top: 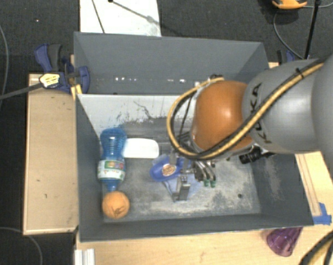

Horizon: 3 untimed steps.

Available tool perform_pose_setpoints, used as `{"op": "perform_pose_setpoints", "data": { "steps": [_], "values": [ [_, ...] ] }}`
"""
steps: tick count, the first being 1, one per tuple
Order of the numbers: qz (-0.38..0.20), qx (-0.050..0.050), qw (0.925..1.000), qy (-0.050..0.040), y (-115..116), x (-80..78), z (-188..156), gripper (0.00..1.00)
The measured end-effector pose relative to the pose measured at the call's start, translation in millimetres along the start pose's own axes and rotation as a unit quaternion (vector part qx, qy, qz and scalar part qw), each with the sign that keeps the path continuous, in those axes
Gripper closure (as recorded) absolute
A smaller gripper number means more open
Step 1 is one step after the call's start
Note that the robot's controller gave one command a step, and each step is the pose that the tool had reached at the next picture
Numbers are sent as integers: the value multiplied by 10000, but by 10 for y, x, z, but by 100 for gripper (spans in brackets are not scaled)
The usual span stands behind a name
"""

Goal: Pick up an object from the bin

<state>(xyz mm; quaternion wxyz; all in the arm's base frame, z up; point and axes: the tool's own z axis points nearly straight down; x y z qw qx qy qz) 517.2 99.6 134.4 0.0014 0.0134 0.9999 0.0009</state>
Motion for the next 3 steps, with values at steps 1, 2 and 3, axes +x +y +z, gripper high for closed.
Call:
{"op": "perform_pose_setpoints", "data": {
  "steps": [1,2,3],
  "values": [
    [-165,-8,9999,-12,-130,-2,27,0],
    [1539,-3,9881,-1,-46,262,237,100],
    [1545,-3,9880,-1,-47,261,237,100]
  ]
}}
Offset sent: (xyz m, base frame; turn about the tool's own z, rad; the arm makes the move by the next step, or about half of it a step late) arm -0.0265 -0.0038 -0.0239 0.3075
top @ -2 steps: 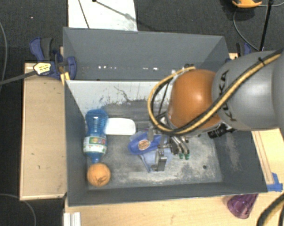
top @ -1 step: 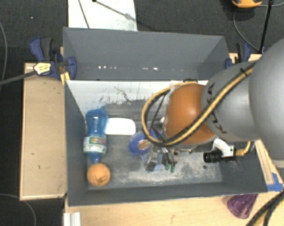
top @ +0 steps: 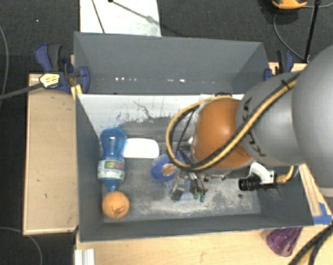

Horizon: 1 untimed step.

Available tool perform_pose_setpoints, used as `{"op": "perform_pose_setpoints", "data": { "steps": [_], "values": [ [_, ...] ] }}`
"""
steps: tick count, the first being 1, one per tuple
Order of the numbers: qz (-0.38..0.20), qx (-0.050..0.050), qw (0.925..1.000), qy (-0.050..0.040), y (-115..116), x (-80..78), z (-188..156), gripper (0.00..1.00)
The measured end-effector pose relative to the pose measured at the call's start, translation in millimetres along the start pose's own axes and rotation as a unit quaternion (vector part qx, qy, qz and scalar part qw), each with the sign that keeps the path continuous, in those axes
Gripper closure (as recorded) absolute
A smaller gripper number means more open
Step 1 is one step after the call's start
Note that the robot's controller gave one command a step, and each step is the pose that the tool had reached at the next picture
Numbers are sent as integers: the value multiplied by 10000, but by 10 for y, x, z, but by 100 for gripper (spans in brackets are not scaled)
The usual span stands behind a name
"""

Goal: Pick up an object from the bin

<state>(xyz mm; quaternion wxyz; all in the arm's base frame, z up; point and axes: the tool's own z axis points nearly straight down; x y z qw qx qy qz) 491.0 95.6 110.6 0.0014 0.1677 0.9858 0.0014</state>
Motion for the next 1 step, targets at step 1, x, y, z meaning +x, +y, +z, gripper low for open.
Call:
{"op": "perform_pose_setpoints", "data": {
  "steps": [1],
  "values": [
    [-89,0,10000,3,11,-86,-207,100]
  ]
}}
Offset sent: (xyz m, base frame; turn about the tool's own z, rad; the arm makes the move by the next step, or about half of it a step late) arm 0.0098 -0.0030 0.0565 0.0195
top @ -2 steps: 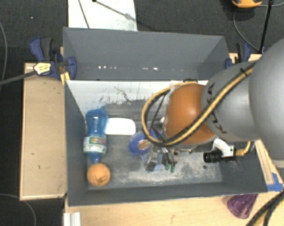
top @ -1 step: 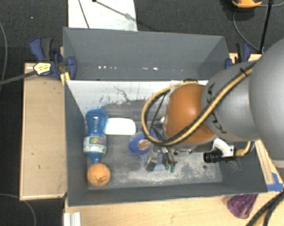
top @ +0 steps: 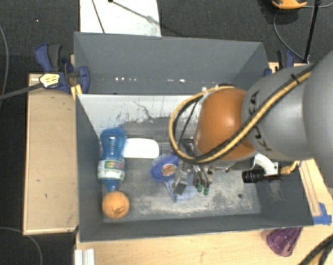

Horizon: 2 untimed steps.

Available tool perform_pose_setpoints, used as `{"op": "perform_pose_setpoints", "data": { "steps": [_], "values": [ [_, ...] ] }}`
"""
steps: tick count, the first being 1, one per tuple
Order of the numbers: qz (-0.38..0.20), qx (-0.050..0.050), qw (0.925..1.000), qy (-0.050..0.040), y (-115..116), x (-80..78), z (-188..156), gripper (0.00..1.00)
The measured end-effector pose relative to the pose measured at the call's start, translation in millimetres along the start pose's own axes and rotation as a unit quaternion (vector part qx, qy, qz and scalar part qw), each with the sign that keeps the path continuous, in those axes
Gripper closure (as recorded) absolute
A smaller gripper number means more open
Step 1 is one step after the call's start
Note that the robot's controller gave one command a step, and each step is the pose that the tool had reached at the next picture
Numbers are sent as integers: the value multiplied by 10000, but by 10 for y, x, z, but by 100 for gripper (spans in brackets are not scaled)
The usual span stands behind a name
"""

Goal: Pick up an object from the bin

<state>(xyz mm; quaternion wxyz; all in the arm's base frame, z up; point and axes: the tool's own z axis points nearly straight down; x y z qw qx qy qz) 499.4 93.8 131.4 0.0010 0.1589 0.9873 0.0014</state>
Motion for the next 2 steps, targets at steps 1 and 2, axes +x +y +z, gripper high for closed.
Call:
{"op": "perform_pose_setpoints", "data": {
  "steps": [1,2],
  "values": [
    [120,-4,9999,-7,-4,-19,-262,100],
    [51,-12,10000,-26,59,-20,-409,100]
  ]
}}
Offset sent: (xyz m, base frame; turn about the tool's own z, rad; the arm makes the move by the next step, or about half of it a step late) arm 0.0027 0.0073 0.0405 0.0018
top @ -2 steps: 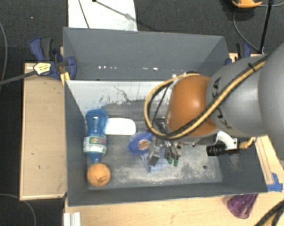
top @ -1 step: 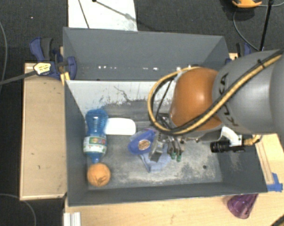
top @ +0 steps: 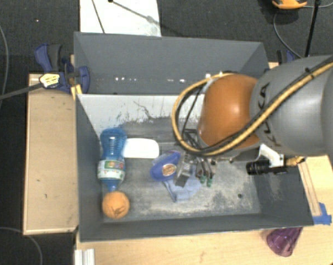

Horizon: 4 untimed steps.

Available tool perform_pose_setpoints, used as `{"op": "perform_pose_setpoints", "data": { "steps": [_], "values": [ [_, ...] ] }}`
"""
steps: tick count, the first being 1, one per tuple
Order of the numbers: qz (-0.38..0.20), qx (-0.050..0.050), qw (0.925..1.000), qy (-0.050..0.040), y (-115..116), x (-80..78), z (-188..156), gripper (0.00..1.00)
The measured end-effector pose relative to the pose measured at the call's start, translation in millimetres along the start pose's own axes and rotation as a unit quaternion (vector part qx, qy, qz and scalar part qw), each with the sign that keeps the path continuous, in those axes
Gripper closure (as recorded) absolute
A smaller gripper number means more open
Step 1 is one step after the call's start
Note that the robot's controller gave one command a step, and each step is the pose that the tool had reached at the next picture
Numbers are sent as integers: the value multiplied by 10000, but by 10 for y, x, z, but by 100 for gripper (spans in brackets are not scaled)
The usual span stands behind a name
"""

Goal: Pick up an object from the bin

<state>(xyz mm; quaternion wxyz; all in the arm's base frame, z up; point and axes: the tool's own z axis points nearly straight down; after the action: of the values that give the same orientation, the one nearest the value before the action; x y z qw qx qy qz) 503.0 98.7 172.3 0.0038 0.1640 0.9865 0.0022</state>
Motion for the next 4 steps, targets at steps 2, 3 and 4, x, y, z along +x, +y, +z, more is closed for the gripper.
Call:
{"op": "perform_pose_setpoints", "data": {
  "steps": [2,3,4],
  "values": [
    [-731,4,9973,-5,298,-260,-81,100],
    [-1759,-11,9844,-11,499,-246,-9,100],
    [-1102,-6,9939,-27,541,-309,73,0]
  ]
}}
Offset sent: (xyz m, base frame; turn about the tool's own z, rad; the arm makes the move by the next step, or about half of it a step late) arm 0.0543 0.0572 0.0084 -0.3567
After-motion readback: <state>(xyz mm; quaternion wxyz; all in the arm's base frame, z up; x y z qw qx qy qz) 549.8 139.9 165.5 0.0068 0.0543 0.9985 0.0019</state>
